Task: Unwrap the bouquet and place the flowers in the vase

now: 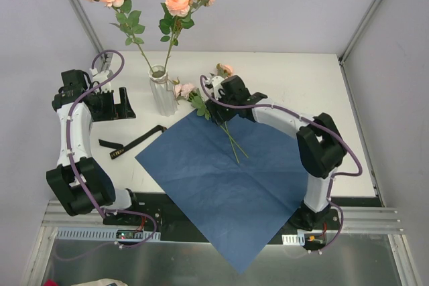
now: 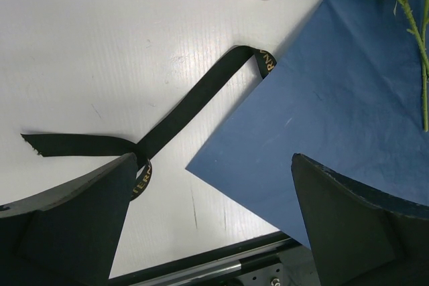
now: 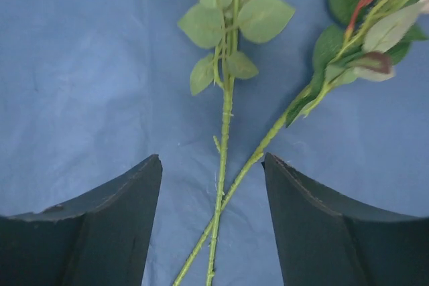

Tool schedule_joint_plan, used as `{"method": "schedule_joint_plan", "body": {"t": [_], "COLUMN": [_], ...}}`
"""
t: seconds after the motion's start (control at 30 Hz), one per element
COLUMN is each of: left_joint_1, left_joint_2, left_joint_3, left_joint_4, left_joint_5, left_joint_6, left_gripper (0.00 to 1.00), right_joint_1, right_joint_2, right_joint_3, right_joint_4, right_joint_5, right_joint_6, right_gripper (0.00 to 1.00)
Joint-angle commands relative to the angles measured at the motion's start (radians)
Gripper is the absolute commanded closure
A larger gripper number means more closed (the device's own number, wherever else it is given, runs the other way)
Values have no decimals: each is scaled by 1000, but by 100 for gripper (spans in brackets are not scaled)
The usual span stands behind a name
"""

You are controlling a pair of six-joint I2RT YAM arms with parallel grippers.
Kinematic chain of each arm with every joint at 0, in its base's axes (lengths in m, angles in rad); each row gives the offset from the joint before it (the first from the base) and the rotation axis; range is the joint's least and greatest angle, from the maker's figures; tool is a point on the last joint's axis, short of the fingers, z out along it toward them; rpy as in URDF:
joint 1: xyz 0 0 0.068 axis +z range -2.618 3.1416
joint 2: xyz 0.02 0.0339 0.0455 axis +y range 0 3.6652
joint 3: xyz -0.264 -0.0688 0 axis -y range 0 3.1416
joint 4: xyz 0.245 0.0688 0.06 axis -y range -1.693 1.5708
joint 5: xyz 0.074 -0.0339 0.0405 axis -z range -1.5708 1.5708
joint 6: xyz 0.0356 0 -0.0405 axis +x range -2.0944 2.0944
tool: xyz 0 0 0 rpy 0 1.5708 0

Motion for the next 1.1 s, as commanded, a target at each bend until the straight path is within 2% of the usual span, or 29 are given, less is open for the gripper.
{"method": "schedule_joint_plan", "body": {"t": [0.0,0.27,0.57,0.93,1.03,1.07], "left_joint_1": [6,4,6,6,6,6], "left_joint_2": [-26,-31,-29,-41,-43,-44], "left_joint_3": [-10,-22,-28,-36,-35,-33], "left_joint_4": [-14,-14,-12,-12,-14,-14], "left_joint_5": [22,22,21,5,7,4], "left_joint_6": [19,28,44,56,56,53], "left_gripper": [1,1,1,1,1,1], "right_joint_1": [1,-2,-10,-11,-13,-11], "right_joint_2": [60,202,298,337,338,340], "right_joint_3": [117,220,320,297,281,284], "right_joint_4": [-85,-100,-139,-154,-137,-139], "right_joint_5": [-49,-52,-46,-41,-40,-36], "right_joint_6": [-53,-50,-58,-52,-46,-43], "right_gripper": [32,31,35,51,60,66]}}
